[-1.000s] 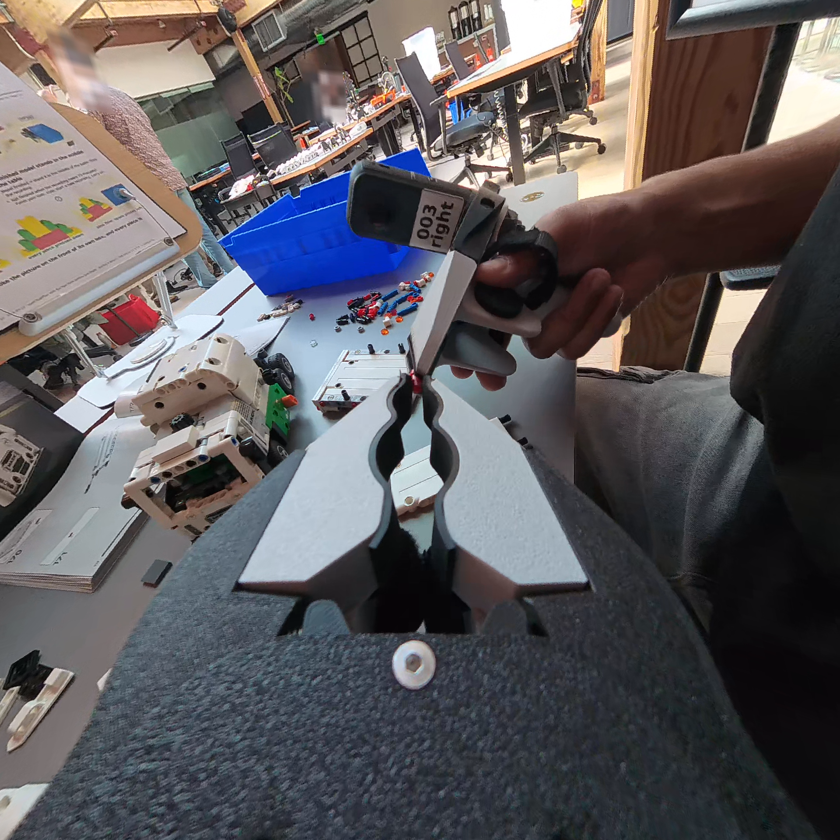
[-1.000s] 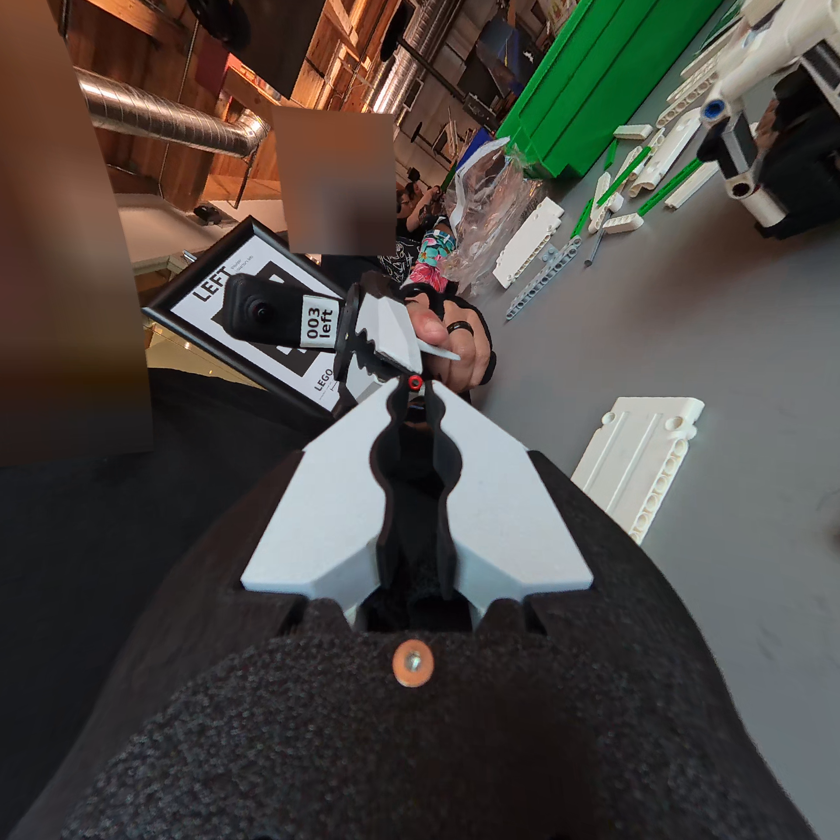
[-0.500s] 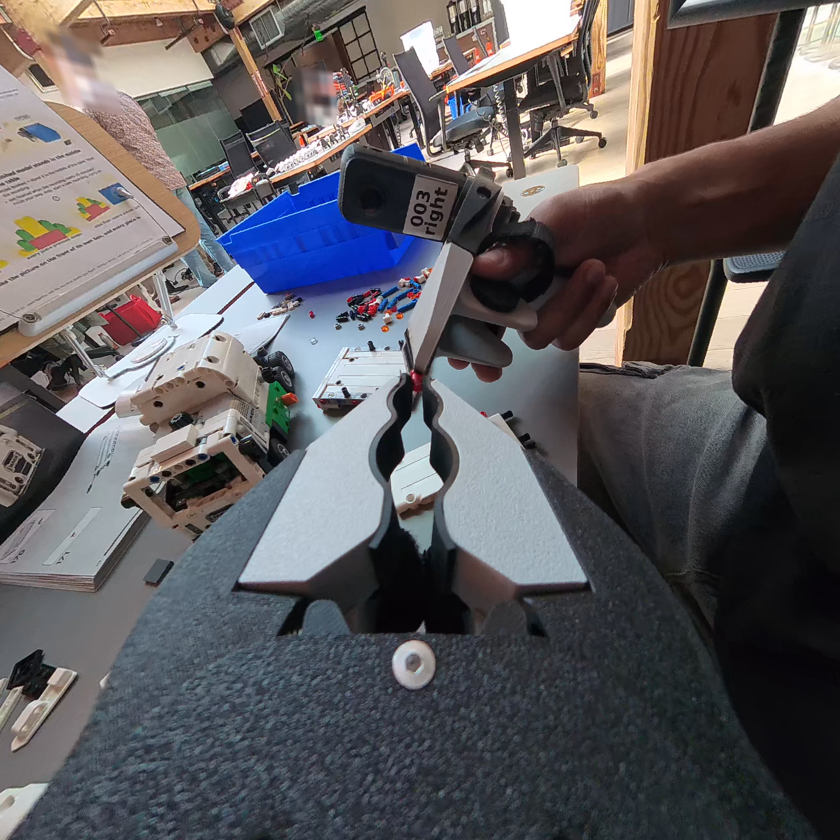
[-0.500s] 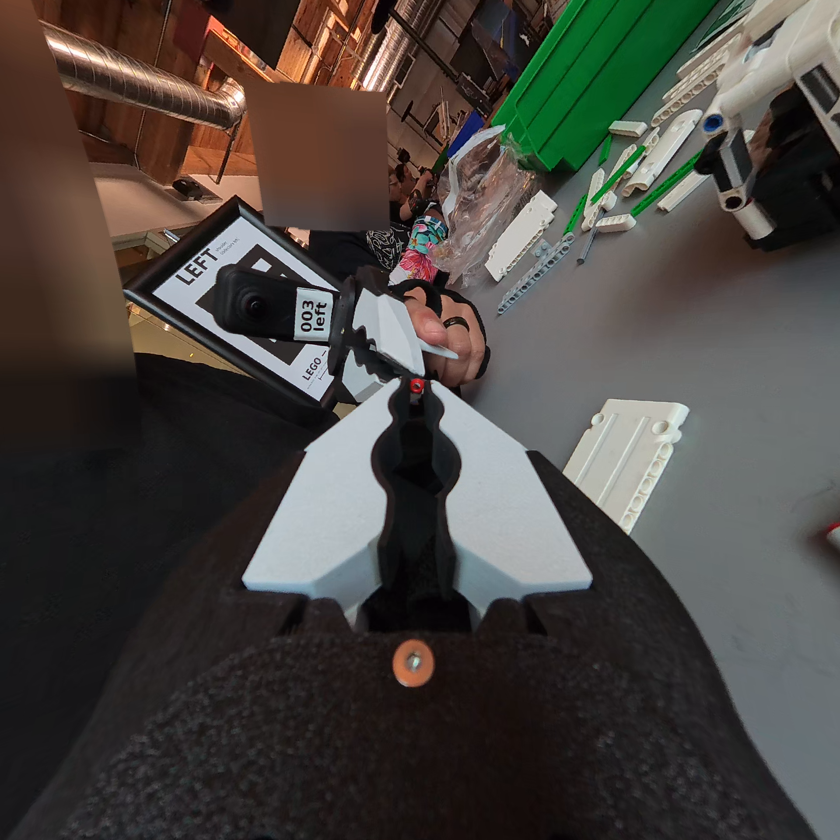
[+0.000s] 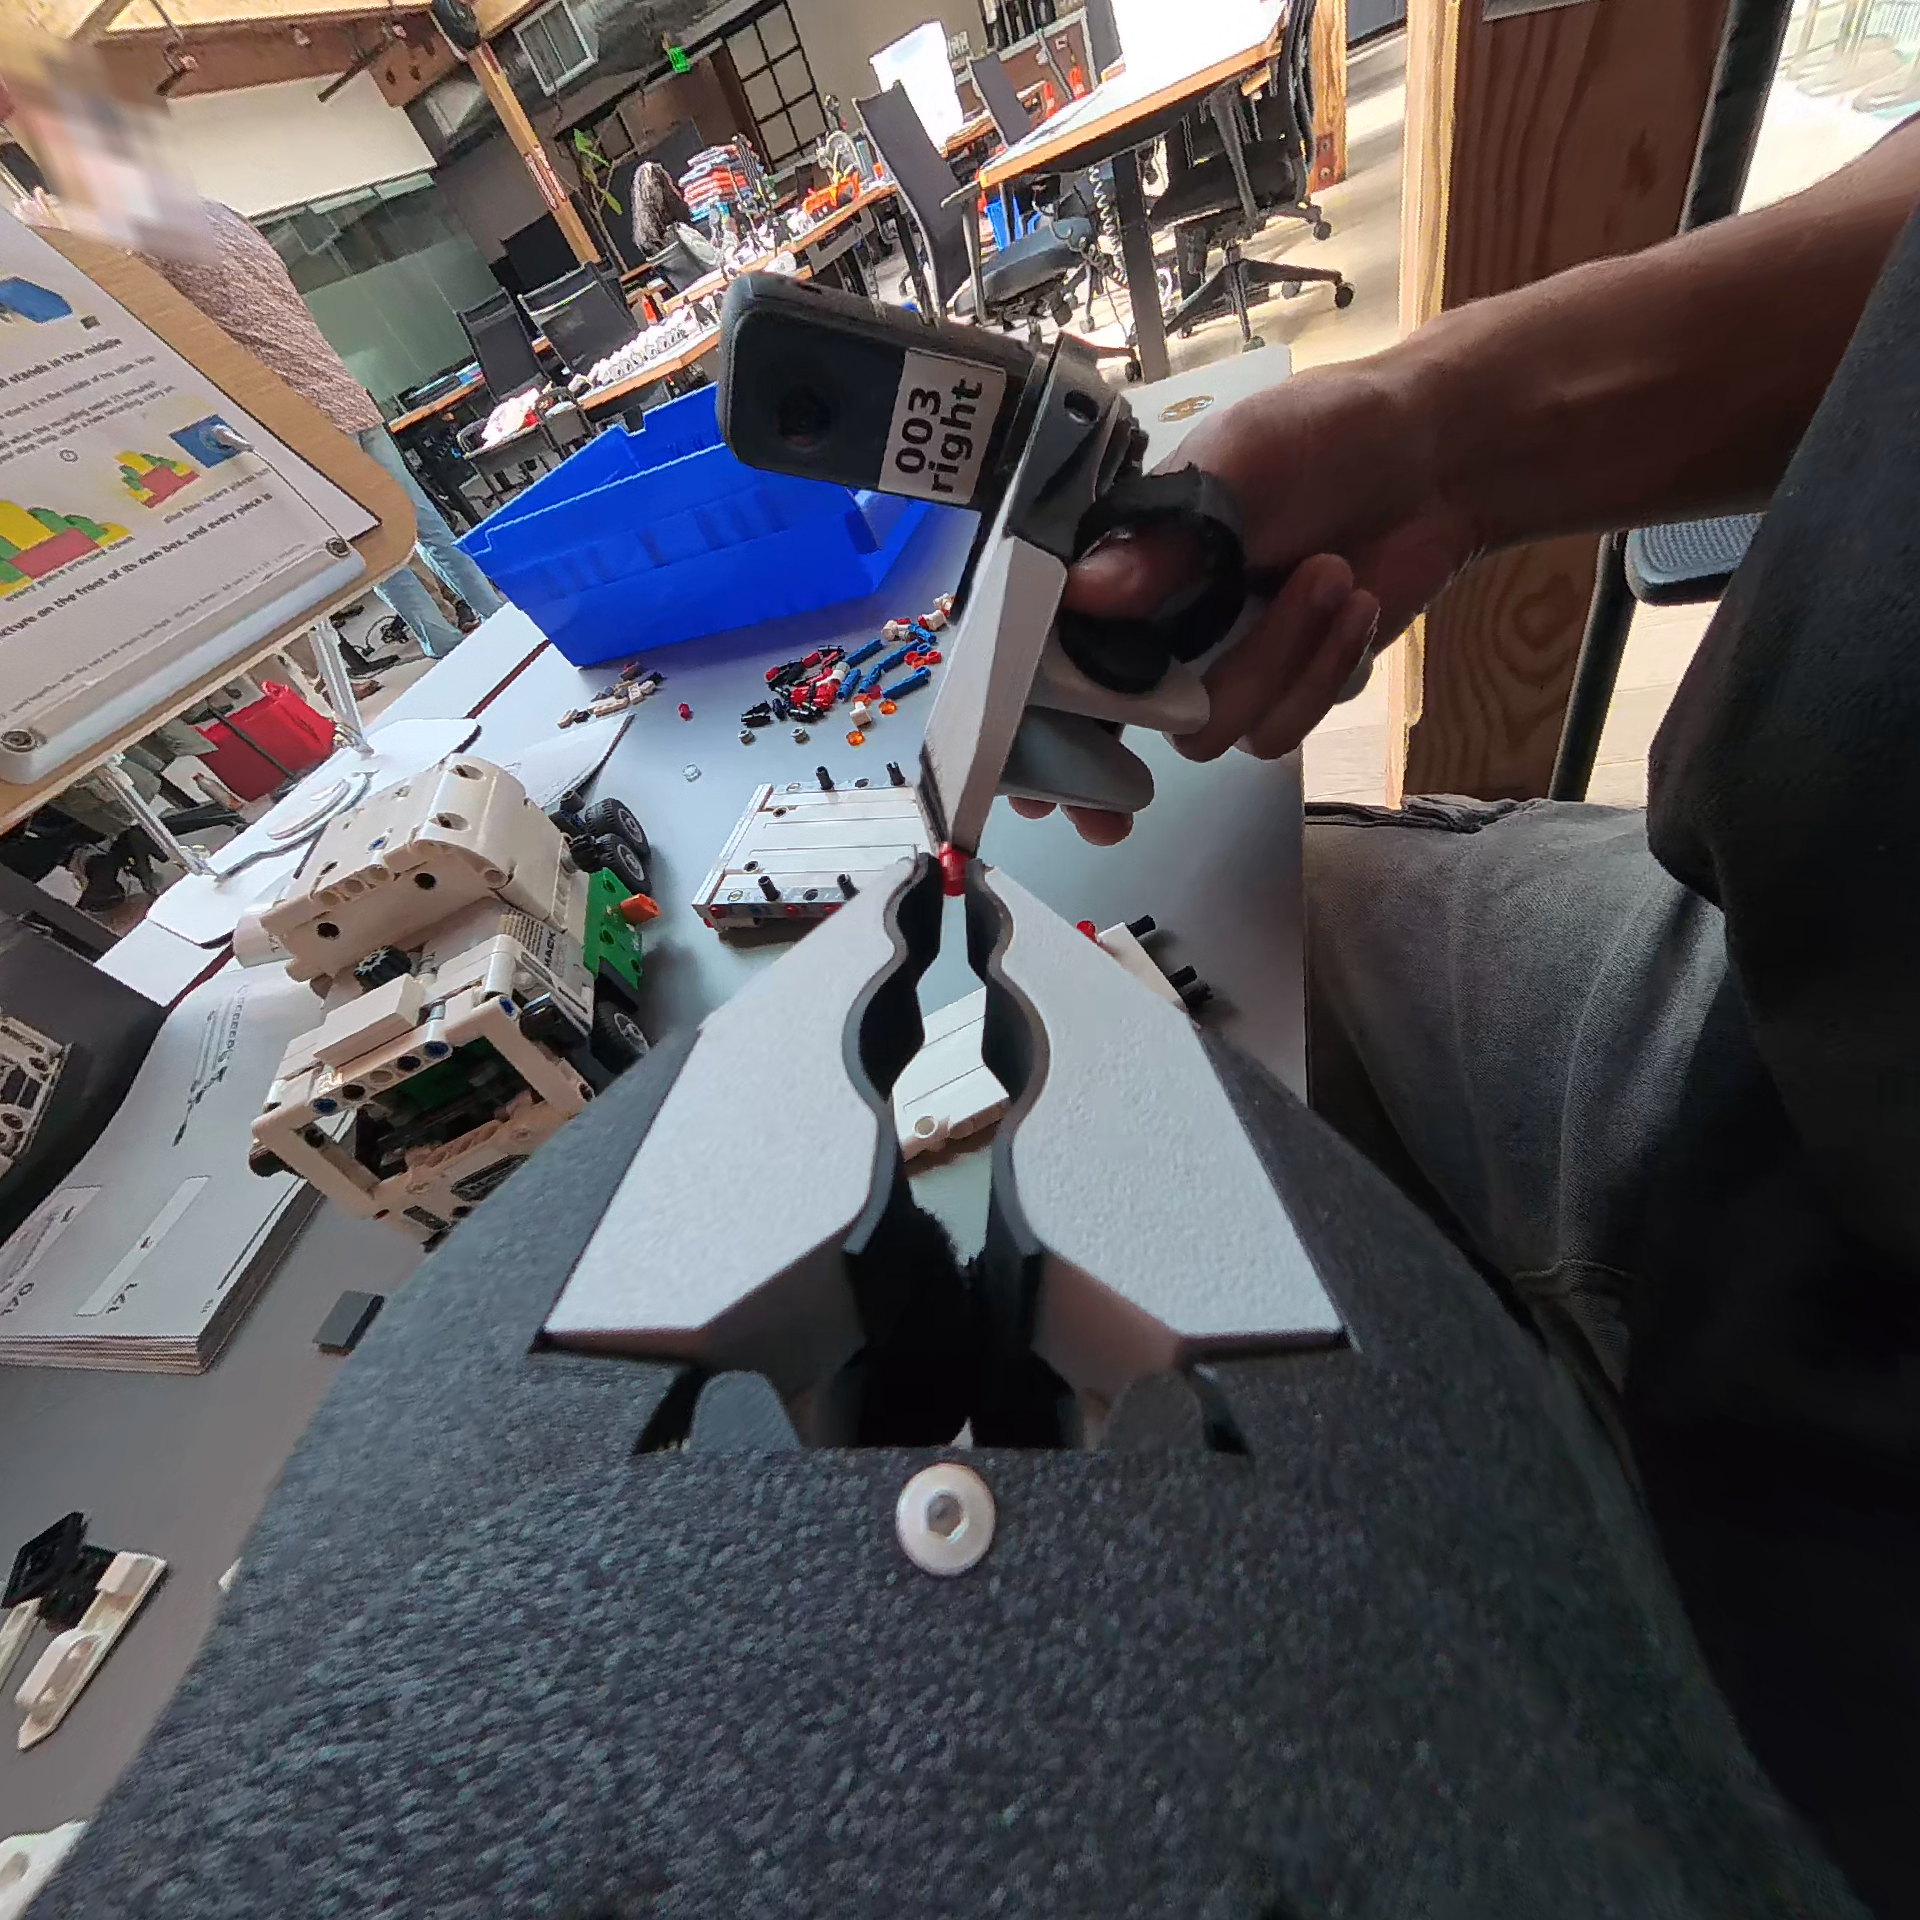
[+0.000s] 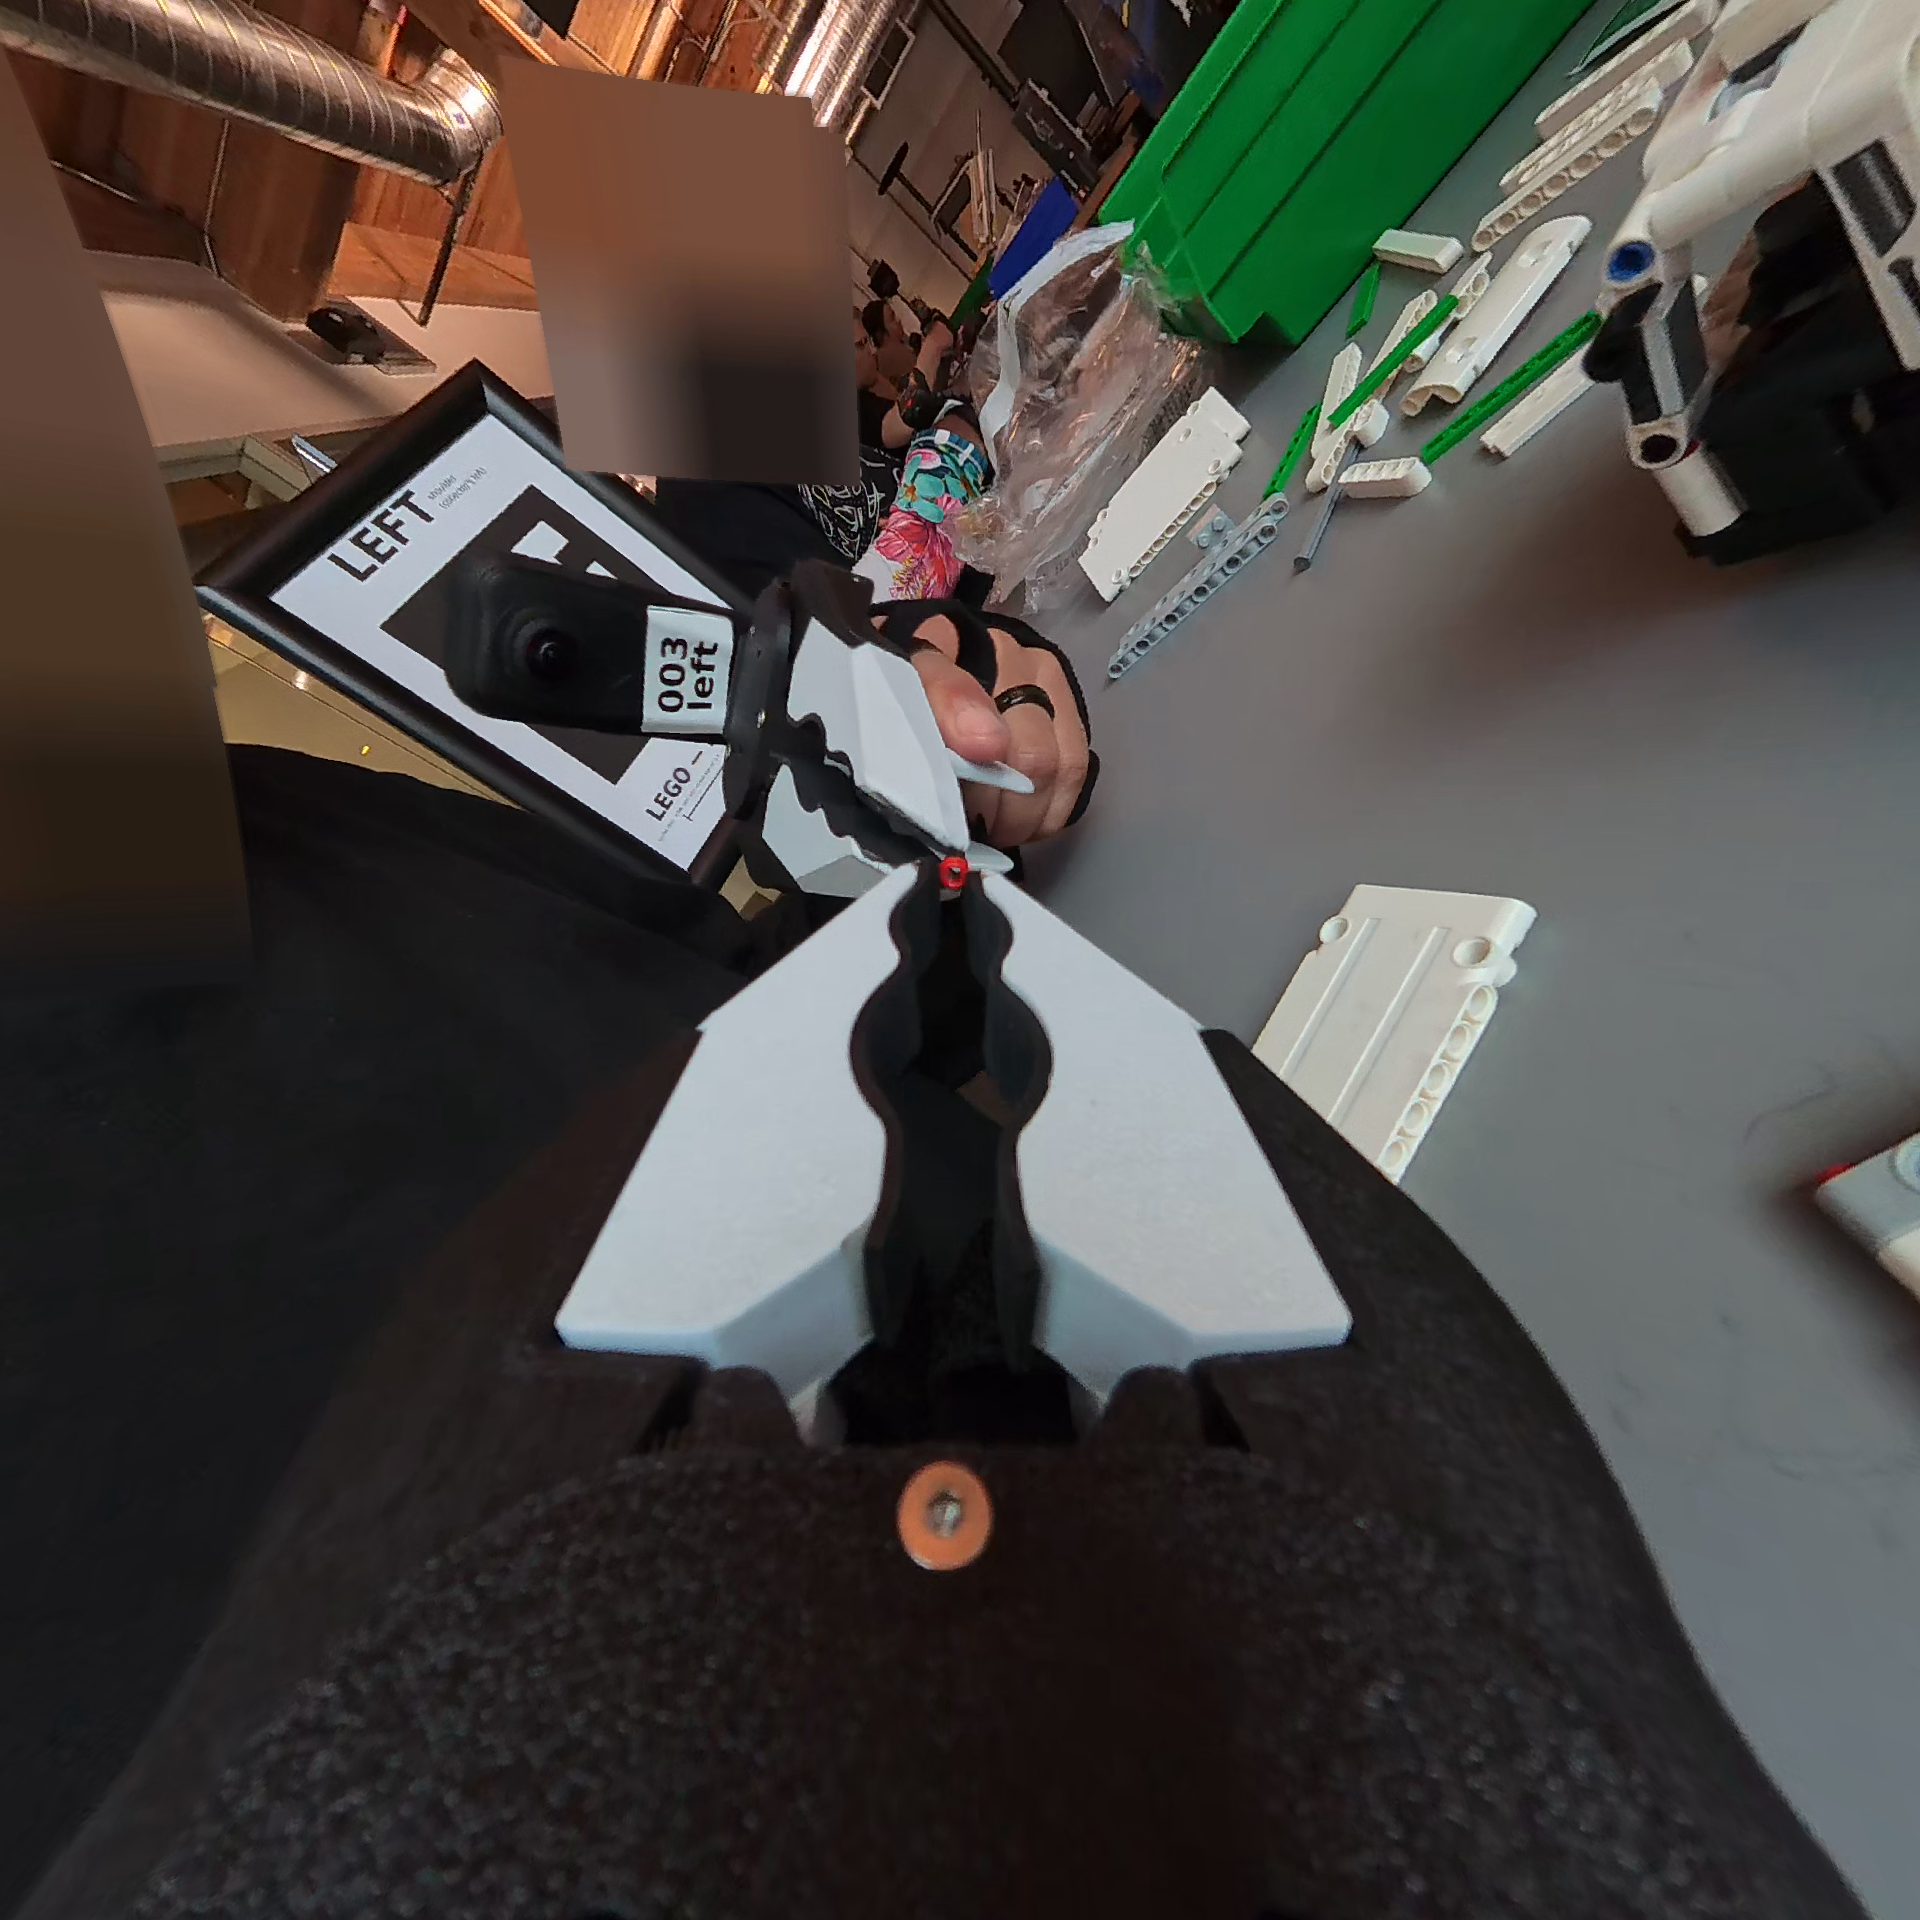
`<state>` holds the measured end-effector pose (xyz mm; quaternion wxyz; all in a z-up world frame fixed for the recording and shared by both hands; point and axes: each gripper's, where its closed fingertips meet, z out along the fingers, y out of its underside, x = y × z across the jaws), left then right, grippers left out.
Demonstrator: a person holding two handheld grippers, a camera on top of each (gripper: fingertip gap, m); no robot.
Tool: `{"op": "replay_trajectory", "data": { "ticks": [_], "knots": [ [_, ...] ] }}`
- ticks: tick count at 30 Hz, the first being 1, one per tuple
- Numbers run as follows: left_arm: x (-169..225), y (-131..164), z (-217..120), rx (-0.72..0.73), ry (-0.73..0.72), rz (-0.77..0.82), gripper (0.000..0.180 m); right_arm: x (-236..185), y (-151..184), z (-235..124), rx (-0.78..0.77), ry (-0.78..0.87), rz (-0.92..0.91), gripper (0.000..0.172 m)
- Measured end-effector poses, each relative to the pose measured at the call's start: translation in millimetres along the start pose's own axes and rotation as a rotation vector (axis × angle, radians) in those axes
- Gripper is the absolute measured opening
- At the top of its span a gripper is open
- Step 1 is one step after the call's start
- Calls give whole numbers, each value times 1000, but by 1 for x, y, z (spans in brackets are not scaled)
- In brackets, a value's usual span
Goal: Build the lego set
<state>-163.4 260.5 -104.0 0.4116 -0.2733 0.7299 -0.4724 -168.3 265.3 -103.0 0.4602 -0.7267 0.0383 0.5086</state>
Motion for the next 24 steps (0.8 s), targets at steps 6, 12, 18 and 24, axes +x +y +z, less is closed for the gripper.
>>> {"op": "replay_trajectory", "data": {
  "ticks": [6,12,18,24],
  "knots": [
    [2,3,1,-19,7,15,3,2,3,0,-23,17,-4,3],
    [7,6,1,-37,25,56,3,4,9,0,-53,15,14,3],
    [4,25,11,-125,32,-95,6,22,14,-4,-139,174,-95,2],
    [0,49,18,-270,60,-290,41,77,-1,-30,-508,627,-568,2]
  ]
}}
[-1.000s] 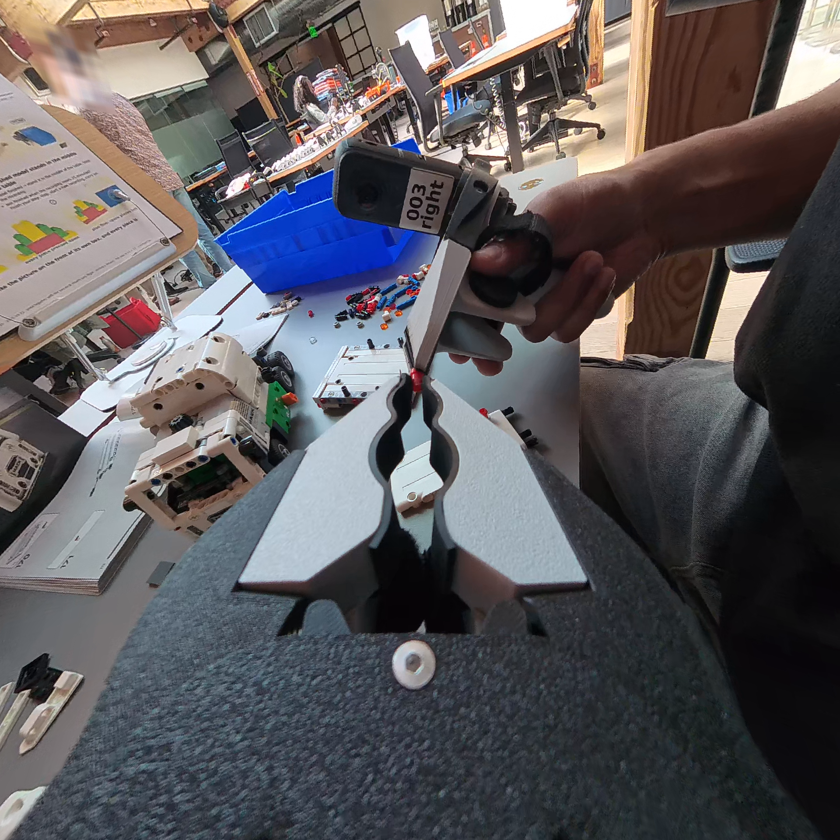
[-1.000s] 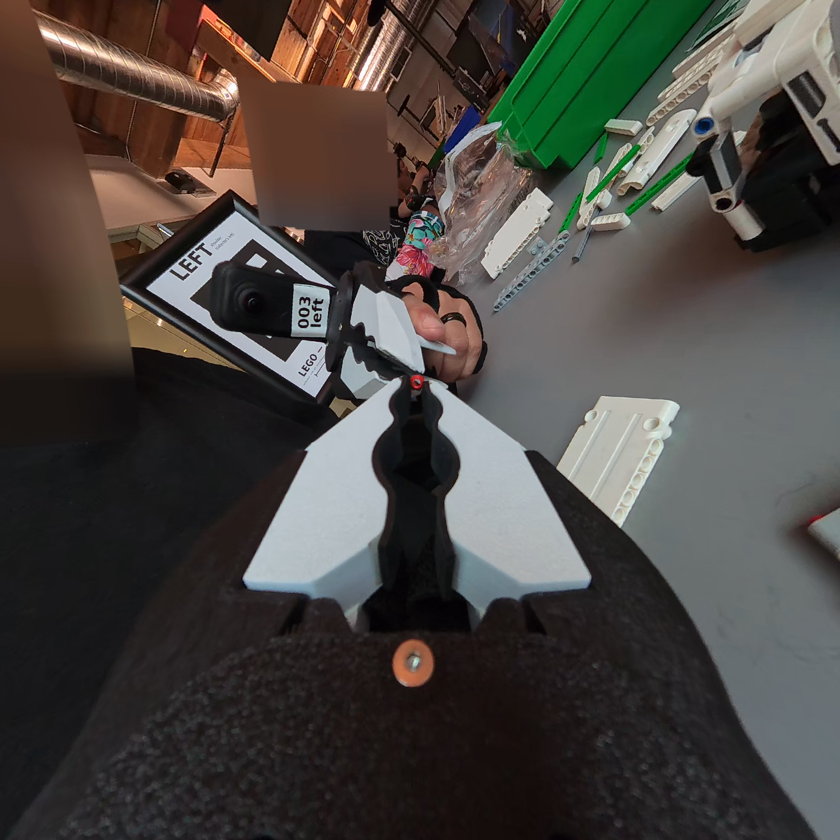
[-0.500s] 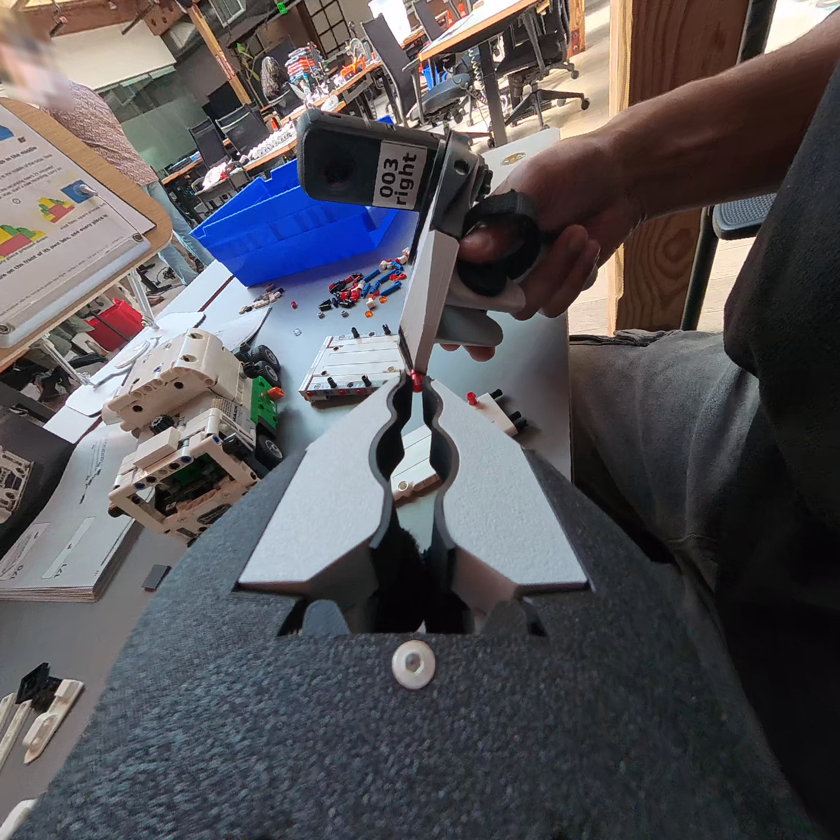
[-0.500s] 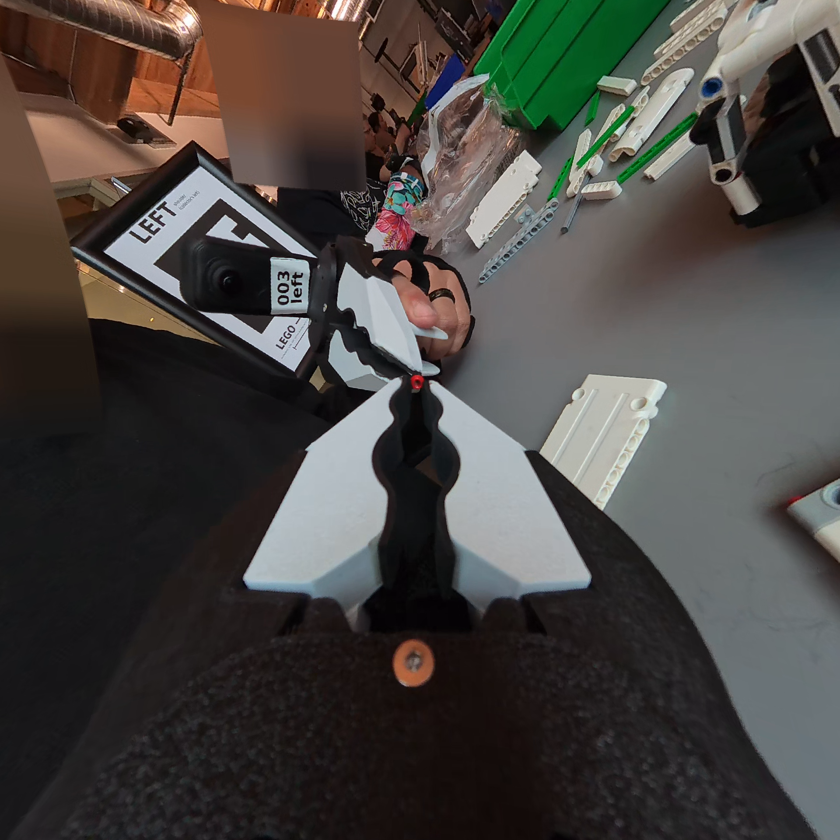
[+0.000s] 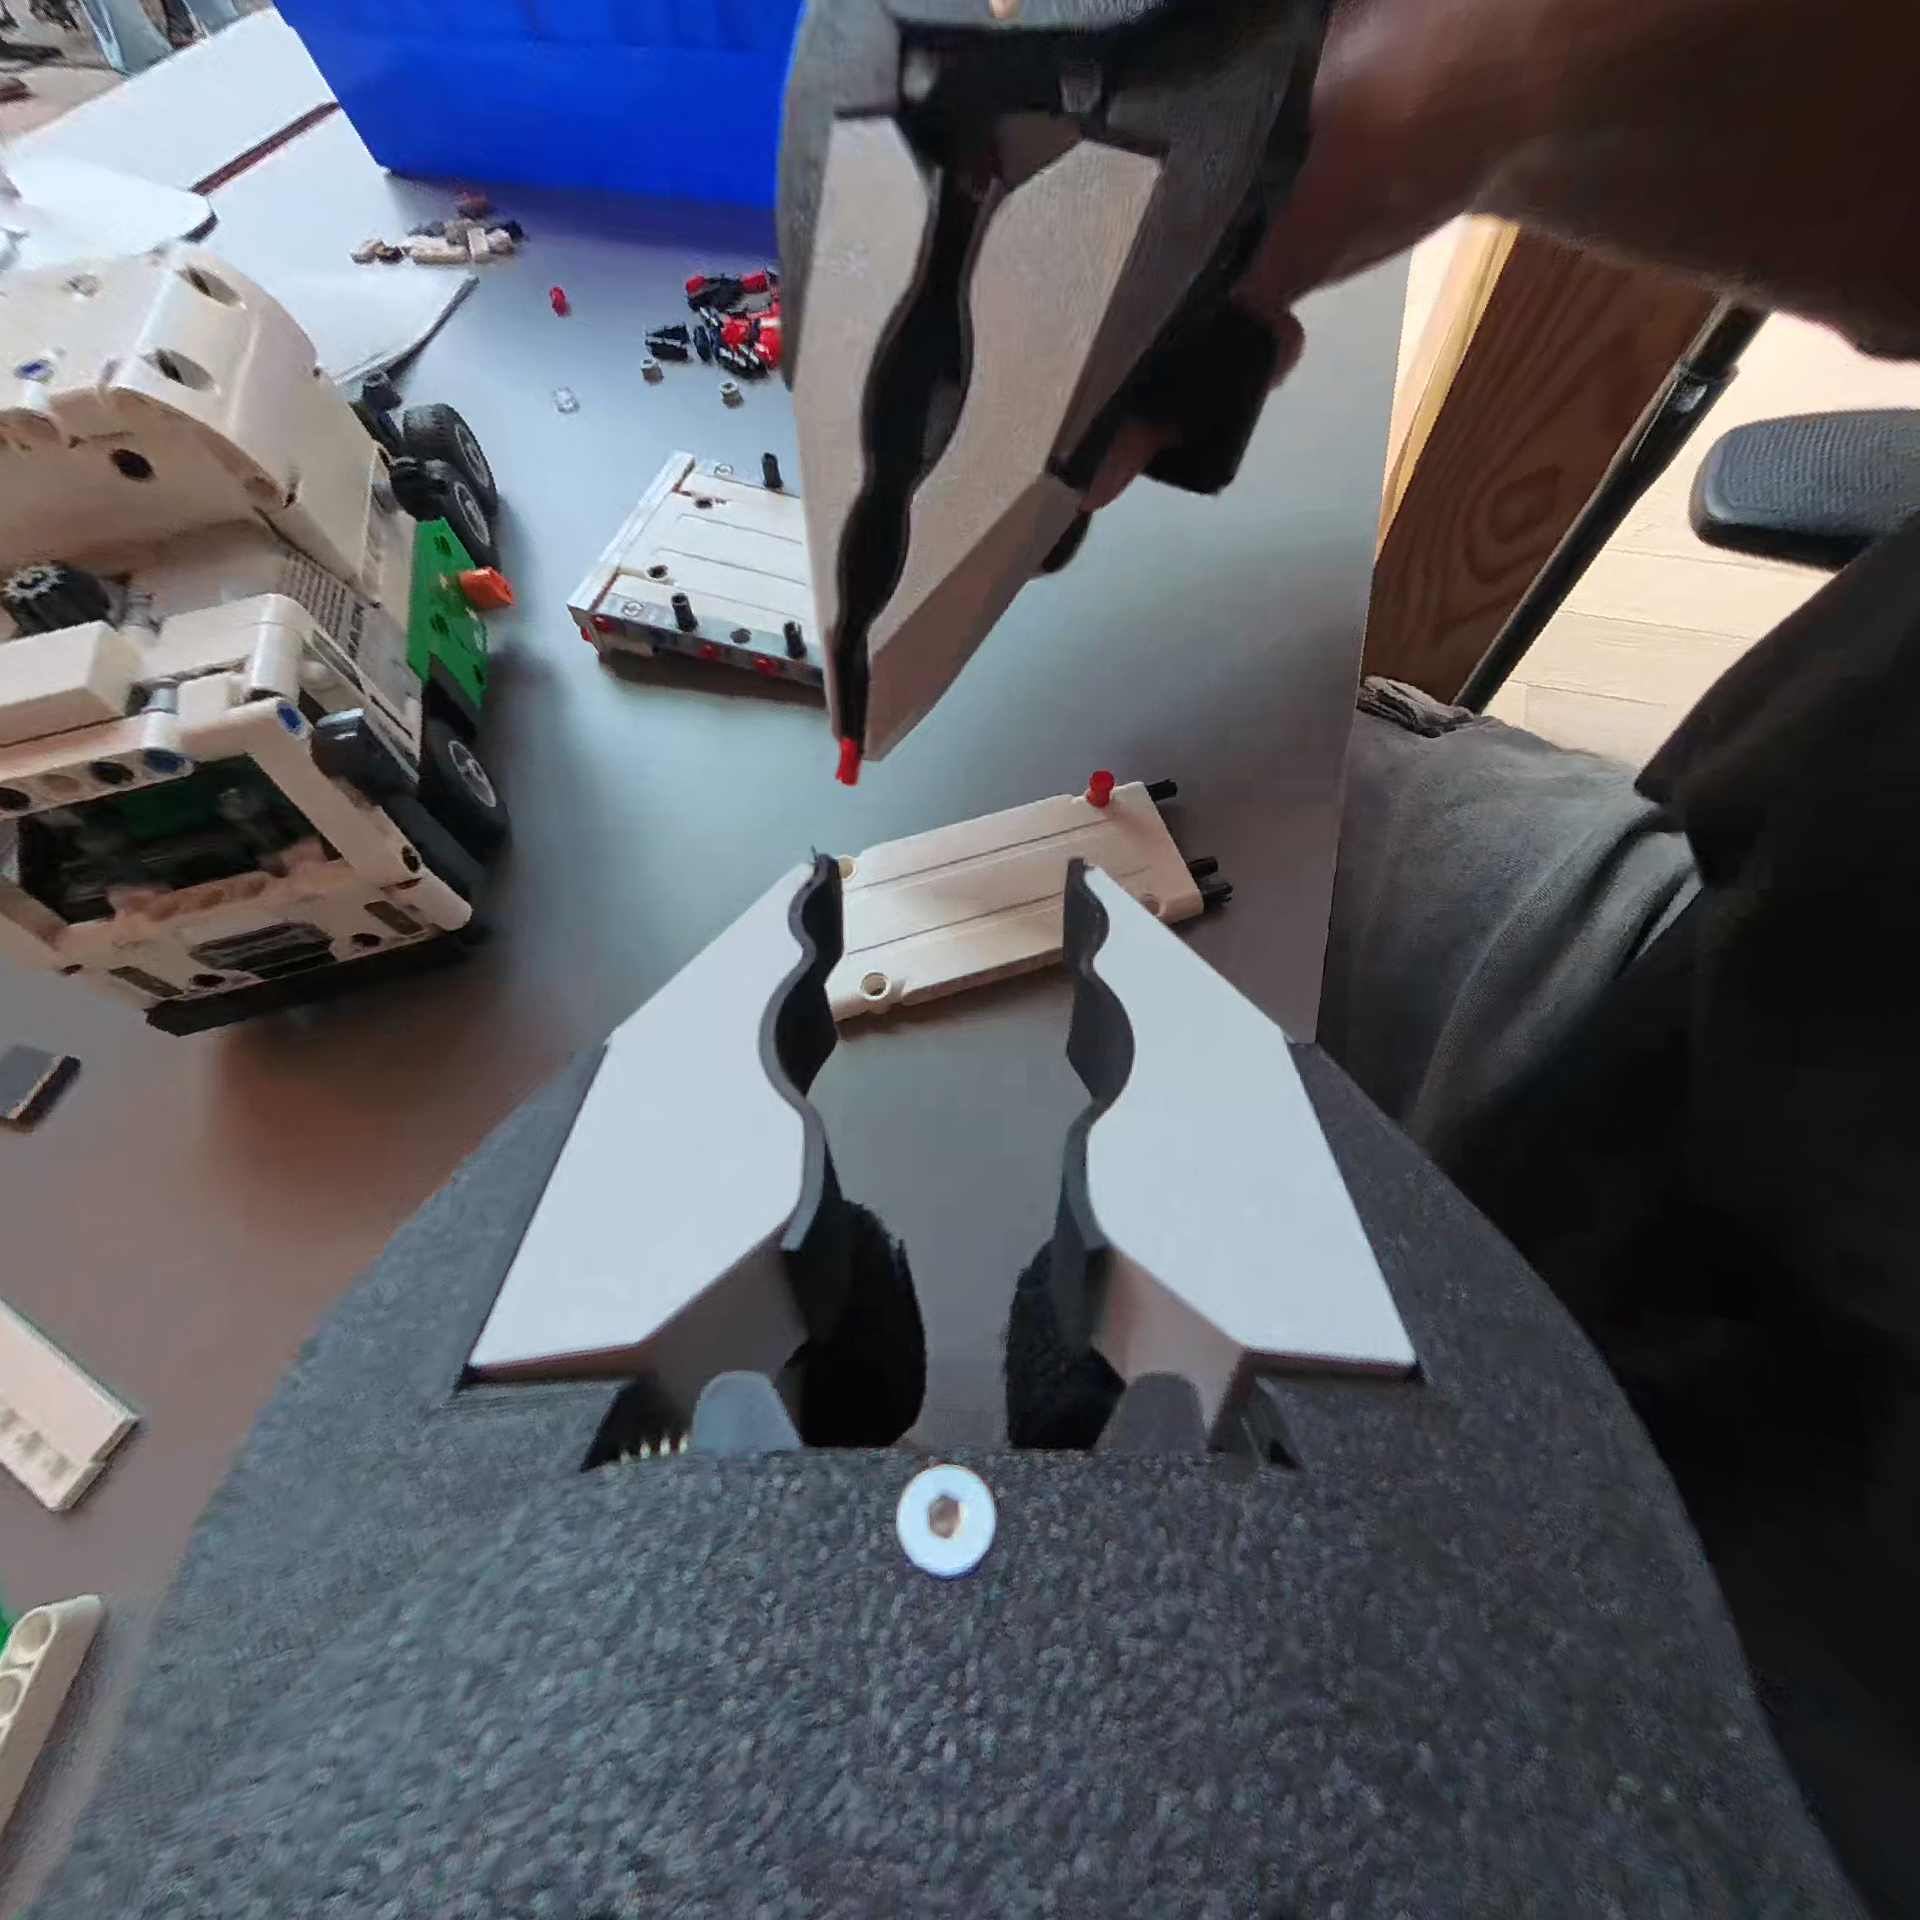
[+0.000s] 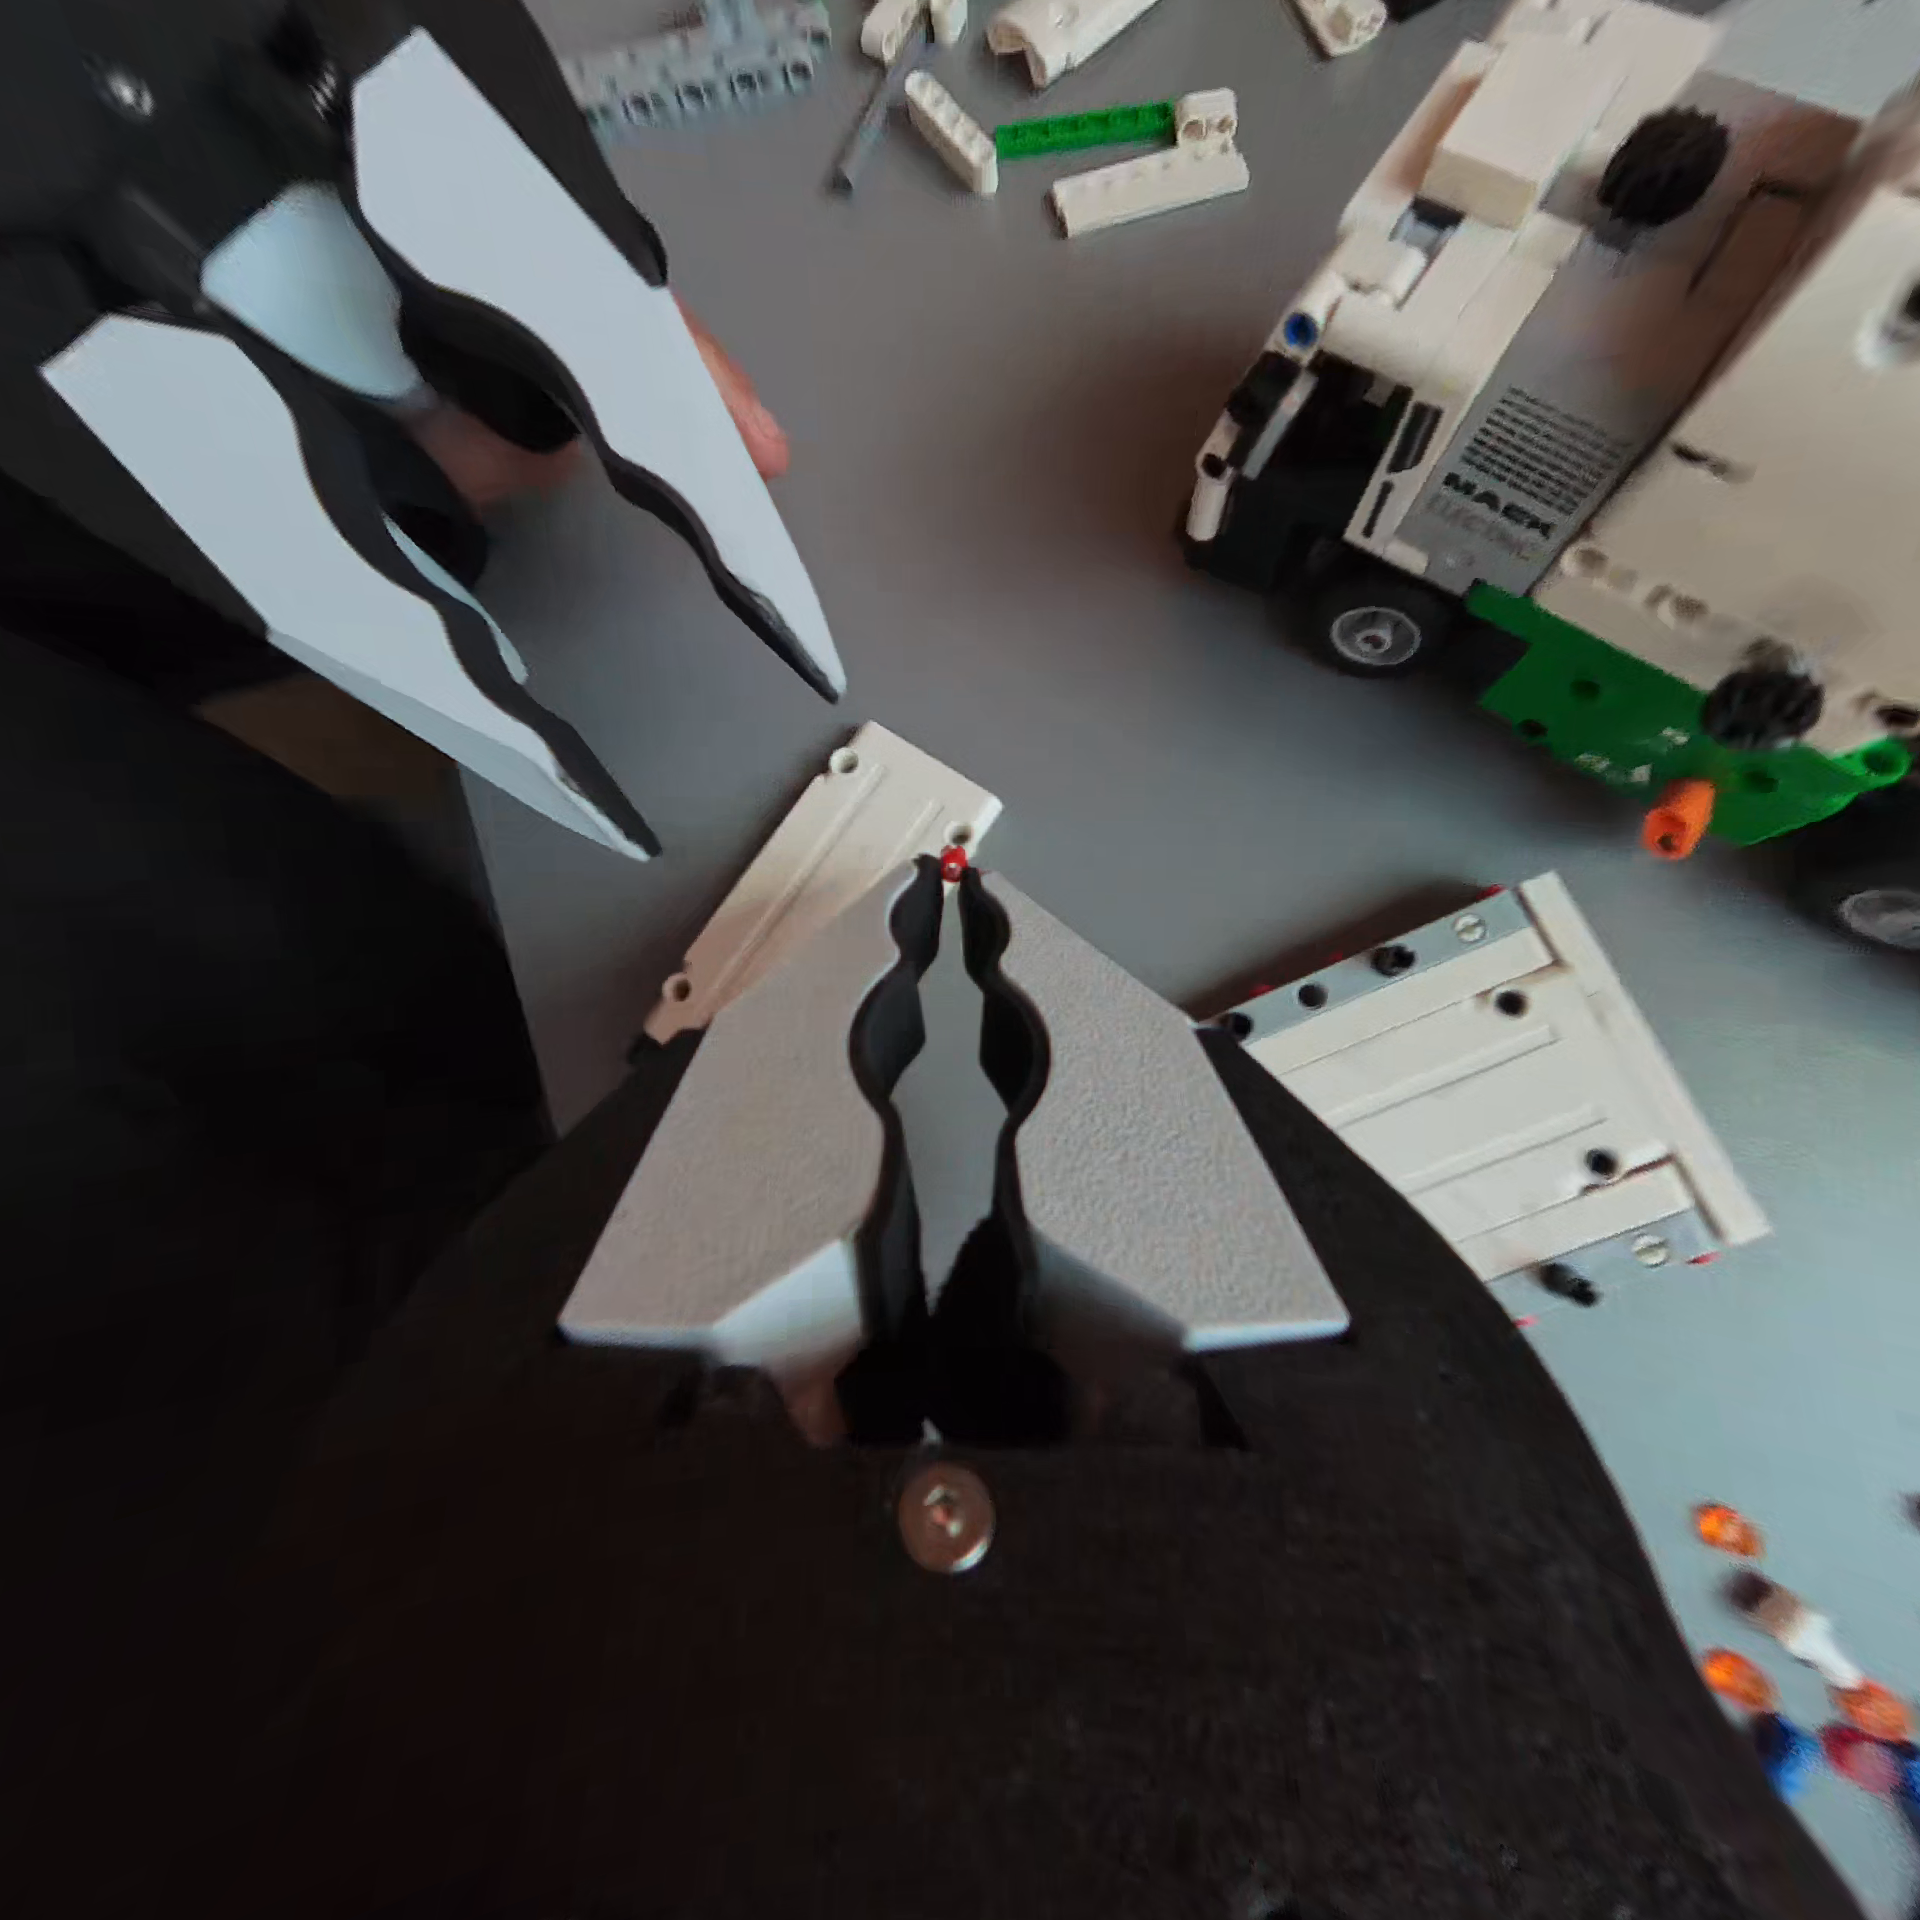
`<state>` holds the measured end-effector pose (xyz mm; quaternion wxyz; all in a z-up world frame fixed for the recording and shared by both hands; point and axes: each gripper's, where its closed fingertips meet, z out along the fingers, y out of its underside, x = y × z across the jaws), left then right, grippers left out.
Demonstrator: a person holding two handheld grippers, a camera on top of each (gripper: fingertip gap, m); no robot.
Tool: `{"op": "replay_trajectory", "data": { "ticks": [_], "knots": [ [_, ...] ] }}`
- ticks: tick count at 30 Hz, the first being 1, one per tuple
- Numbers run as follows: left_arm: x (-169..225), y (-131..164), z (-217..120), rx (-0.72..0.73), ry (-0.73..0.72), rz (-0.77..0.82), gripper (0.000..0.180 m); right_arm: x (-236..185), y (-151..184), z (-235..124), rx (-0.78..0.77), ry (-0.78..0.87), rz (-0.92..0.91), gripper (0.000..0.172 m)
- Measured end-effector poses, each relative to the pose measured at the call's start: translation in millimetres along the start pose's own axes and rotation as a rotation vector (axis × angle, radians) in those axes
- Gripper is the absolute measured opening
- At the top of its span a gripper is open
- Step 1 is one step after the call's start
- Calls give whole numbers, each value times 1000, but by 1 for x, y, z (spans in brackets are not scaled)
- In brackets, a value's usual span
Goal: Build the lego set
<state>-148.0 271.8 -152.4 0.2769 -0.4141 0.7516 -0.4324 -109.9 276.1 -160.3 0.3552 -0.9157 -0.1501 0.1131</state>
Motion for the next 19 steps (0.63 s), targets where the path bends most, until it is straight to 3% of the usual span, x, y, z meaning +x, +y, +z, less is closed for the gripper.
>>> {"op": "replay_trajectory", "data": {
  "ticks": [6,12,19],
  "knots": [
    [-9,20,14,-145,4,38,48,4,-2,11,-222,-40,-258,2],
    [-6,24,18,-176,16,56,40,2,6,21,-366,-94,-356,2],
    [-5,24,18,-177,17,58,31,5,4,24,-428,-107,-380,2]
  ]
}}
